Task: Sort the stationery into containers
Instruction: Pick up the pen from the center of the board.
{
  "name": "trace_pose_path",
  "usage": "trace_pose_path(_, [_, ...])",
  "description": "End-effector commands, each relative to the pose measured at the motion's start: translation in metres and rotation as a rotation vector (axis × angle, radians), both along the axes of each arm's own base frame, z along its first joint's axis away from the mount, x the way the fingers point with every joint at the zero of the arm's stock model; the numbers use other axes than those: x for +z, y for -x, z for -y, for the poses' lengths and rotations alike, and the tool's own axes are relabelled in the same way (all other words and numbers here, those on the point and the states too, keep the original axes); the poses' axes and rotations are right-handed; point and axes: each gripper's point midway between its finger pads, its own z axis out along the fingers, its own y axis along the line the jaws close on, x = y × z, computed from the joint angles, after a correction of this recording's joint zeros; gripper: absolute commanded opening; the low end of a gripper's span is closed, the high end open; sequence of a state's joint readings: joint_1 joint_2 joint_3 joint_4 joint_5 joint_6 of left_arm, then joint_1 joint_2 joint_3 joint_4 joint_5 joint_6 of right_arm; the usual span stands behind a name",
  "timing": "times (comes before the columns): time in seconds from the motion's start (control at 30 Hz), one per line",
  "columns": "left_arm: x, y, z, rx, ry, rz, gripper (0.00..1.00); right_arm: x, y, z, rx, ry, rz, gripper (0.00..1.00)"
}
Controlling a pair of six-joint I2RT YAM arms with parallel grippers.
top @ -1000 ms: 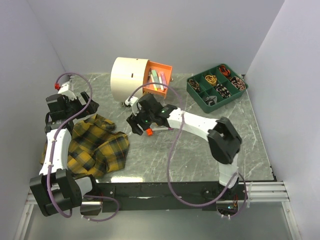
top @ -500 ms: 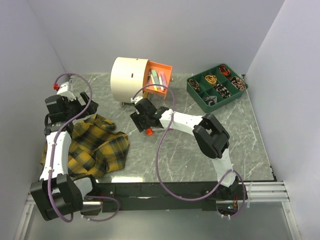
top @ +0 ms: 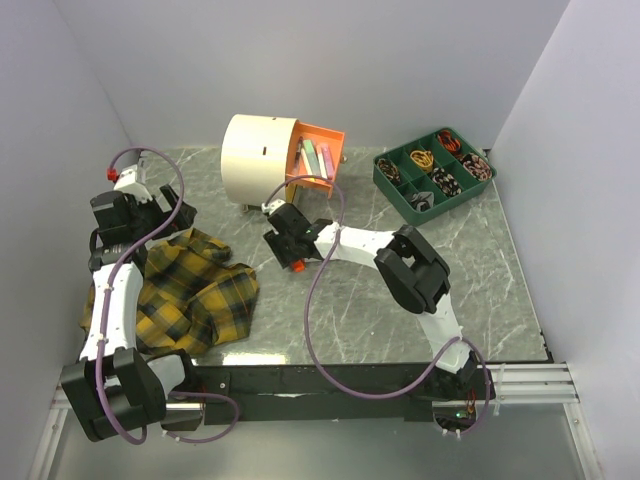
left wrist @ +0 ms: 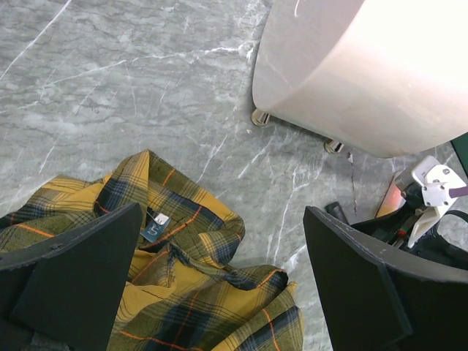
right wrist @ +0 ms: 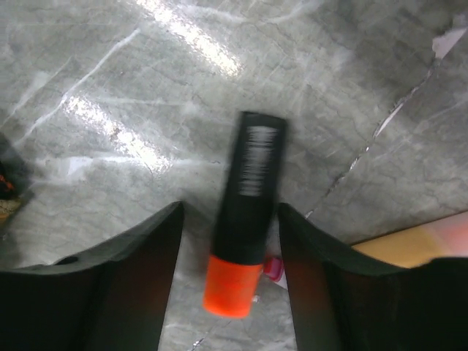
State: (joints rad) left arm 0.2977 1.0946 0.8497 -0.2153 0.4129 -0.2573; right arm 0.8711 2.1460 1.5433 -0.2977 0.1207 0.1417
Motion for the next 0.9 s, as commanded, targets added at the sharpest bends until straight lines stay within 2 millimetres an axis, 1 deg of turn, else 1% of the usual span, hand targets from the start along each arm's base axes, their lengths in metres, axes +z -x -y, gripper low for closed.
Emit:
trace_pose_path(0.0, [0.005, 0.002, -0.003, 0.012, -0.013, 0.021, 0.99, -0.01, 0.001, 0.002, 0.008, 0.016, 0.009, 0.51])
trace_pose_path(0.03, [0.006, 0.002, -0.003, 0.013, -0.011, 0.024, 0.99, -0.009, 0.002, 0.003, 0.017, 0.016, 0.007, 0.34])
trace_pose_path(0.1, [0.006, 0.002, -0.003, 0.014, -0.009, 0.021, 0.99, -0.006, 0.007, 0.0, 0.043, 0.005, -0.005, 0.1])
trace_pose_path(0.13, [0.006, 0.002, -0.003, 0.014, -0.007, 0.021, 0.99, 0.003, 0.008, -0.002, 0.056, -0.005, 0.002, 0.0])
trace_pose_path(0.2, [0.008, 0.001, -0.003, 0.012, -0.006, 0.023, 0.99, 0.017, 0.009, -0.004, 0.076, -0.023, 0.013, 0.0])
trace_pose_path(0.23, [0.008, 0.001, -0.003, 0.01, -0.005, 0.023, 1.0, 0.033, 0.011, -0.007, 0.112, -0.041, 0.025, 0.0])
trace_pose_path(0.3, [0.01, -0.001, -0.004, 0.012, -0.008, 0.025, 0.99, 0.059, 0.013, -0.014, 0.17, -0.079, 0.049, 0.0])
trace_pose_path(0.33, [0.009, -0.001, -0.004, 0.012, -0.008, 0.023, 1.0, 0.084, 0.02, -0.019, 0.245, -0.113, 0.07, 0.0])
trace_pose_path(0.37, [0.008, -0.002, -0.004, 0.012, -0.004, 0.022, 0.99, 0.098, 0.024, -0.023, 0.281, -0.142, 0.077, 0.0])
trace_pose_path(0.4, [0.009, -0.003, -0.005, 0.013, -0.004, 0.027, 1.0, 0.116, 0.026, -0.027, 0.313, -0.177, 0.093, 0.0])
trace_pose_path(0.43, [0.009, -0.003, -0.004, 0.01, 0.0, 0.029, 0.99, 0.148, 0.029, -0.03, 0.364, -0.235, 0.144, 0.0])
trace_pose_path(0.47, [0.008, -0.004, -0.003, 0.01, 0.008, 0.028, 1.0, 0.165, 0.036, -0.034, 0.41, -0.289, 0.163, 0.0])
trace_pose_path(0.5, [0.008, -0.005, -0.002, 0.005, 0.014, 0.033, 1.0, 0.173, 0.04, -0.032, 0.426, -0.316, 0.185, 0.0])
trace_pose_path(0.53, [0.008, -0.006, -0.002, 0.005, 0.018, 0.034, 0.99, 0.211, 0.039, -0.032, 0.436, -0.392, 0.271, 0.0])
trace_pose_path(0.6, [0.008, -0.007, -0.002, 0.006, 0.024, 0.038, 0.99, 0.232, 0.044, -0.031, 0.458, -0.447, 0.317, 0.0])
trace_pose_path(0.63, [0.009, -0.008, -0.001, 0.003, 0.026, 0.039, 1.0, 0.248, 0.046, -0.03, 0.459, -0.473, 0.346, 0.0])
trace_pose_path(0.73, [0.009, -0.008, -0.002, 0.005, 0.027, 0.04, 0.99, 0.284, 0.038, -0.029, 0.419, -0.552, 0.384, 0.0])
trace_pose_path(0.77, [0.009, -0.008, -0.001, 0.002, 0.027, 0.04, 0.99, 0.292, 0.03, -0.027, 0.394, -0.571, 0.398, 0.0])
trace_pose_path(0.8, [0.008, -0.008, -0.001, 0.002, 0.028, 0.039, 1.0, 0.31, 0.022, -0.024, 0.353, -0.597, 0.432, 0.0])
trace_pose_path(0.83, [0.008, -0.007, 0.0, 0.0, 0.027, 0.038, 0.99, 0.323, 0.013, -0.023, 0.3, -0.65, 0.433, 0.0])
trace_pose_path(0.87, [0.008, -0.007, -0.001, 0.003, 0.026, 0.039, 1.0, 0.33, 0.003, -0.018, 0.255, -0.671, 0.444, 0.0])
